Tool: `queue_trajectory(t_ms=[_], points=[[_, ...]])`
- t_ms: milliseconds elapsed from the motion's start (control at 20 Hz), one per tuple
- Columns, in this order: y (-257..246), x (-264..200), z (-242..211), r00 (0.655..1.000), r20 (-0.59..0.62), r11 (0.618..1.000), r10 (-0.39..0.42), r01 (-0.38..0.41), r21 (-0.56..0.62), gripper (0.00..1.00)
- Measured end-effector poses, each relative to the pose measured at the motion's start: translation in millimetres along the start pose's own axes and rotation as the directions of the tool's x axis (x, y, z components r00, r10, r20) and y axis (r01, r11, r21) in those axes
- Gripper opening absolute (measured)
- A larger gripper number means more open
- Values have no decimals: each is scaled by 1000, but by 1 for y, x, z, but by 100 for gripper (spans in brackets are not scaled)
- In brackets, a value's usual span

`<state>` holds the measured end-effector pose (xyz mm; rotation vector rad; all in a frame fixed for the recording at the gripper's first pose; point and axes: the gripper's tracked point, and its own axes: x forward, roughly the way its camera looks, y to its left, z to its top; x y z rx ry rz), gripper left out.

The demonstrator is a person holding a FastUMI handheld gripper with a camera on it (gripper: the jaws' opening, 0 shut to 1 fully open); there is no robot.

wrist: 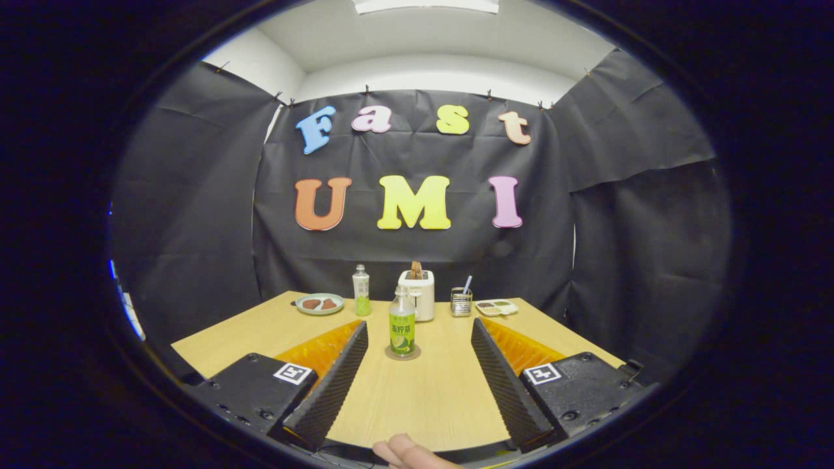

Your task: Take the bottle from table, then pour the juice into the cup, finally place the bottle on the coaster

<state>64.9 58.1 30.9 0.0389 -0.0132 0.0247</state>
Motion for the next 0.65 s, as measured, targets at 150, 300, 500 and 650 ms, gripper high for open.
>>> queue_trajectory(t_ms=[150, 300, 500, 650], points=[[-3, -17, -17, 1000, 7, 1000, 12, -12, -10, 100], [-4, -22, -37, 1000, 3, 998, 30, -30, -48, 100], [-19, -24, -47, 999, 24, 999, 22, -21, -50, 100], [-31, -19, -56, 1000, 17, 1000, 16, -15, -6, 100]])
